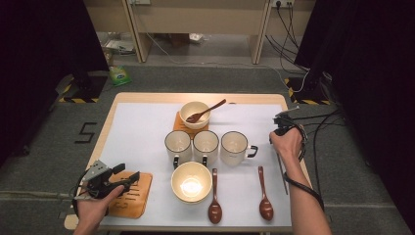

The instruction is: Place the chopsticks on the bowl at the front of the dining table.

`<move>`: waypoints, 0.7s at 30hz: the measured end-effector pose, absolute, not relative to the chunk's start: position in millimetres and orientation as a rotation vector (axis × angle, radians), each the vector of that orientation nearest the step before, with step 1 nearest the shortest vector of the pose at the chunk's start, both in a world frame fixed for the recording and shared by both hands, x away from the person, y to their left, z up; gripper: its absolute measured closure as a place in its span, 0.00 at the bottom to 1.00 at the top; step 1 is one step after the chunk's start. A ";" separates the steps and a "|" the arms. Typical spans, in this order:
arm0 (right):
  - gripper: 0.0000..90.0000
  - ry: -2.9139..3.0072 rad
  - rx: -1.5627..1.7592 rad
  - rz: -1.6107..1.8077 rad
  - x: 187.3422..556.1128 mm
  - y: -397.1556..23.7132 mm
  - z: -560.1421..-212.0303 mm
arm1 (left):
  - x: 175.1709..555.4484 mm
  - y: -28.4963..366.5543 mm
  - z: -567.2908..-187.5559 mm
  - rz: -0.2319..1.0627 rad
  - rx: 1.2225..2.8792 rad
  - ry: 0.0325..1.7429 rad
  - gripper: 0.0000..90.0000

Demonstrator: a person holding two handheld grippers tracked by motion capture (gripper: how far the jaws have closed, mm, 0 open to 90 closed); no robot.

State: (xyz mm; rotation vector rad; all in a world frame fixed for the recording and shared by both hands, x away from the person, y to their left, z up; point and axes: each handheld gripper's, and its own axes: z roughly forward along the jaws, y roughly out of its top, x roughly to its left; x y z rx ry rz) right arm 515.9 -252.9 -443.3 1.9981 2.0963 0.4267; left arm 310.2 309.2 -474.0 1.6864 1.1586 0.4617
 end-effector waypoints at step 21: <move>0.78 2.142 2.043 0.373 476.1 -262.3 -440.7 | 309.8 309.5 -474.4 0.464 1.686 1.161 0.28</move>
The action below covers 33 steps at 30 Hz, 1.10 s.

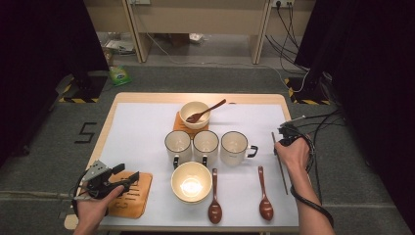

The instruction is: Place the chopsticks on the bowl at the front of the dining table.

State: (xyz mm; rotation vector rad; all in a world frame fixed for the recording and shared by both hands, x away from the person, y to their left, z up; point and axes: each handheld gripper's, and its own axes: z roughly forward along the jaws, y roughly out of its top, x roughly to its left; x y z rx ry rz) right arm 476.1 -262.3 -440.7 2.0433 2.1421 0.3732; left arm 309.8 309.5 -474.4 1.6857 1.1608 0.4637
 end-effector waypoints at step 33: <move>0.81 2.196 2.126 0.256 408.8 -268.5 -446.2 | 309.6 307.9 -474.4 0.463 1.690 1.157 0.28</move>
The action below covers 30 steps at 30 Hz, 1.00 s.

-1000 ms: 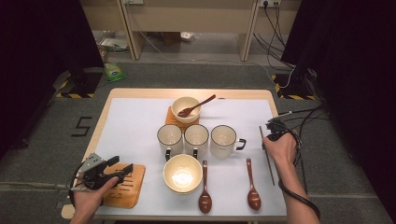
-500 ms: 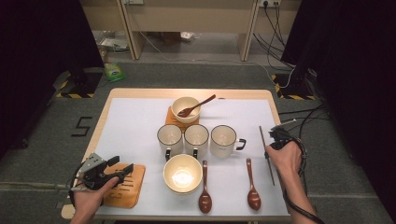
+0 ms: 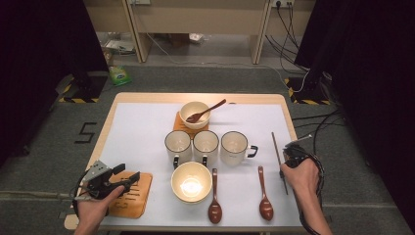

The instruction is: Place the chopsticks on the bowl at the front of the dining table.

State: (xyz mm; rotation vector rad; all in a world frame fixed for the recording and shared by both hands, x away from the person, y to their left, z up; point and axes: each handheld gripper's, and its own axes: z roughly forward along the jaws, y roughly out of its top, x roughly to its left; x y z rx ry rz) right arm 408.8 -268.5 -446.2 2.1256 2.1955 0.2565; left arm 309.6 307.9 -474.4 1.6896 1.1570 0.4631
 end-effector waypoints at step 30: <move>0.96 2.212 2.126 0.081 411.3 -252.3 -448.1 | 309.5 308.8 -474.2 0.463 1.687 1.154 0.28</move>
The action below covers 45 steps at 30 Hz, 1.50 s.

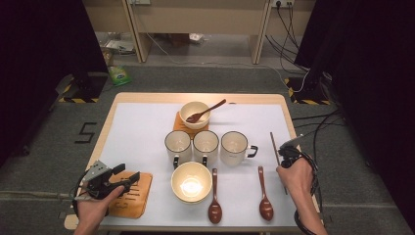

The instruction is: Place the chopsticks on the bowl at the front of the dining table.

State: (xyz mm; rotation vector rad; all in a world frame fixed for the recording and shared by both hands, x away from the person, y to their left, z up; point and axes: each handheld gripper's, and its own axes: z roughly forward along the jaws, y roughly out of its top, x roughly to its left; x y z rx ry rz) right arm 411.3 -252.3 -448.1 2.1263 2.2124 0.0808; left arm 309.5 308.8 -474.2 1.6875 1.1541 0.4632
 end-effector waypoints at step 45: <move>0.96 2.071 2.031 0.461 402.3 -256.4 -417.9 | 309.2 309.2 -474.2 0.467 1.688 1.157 0.28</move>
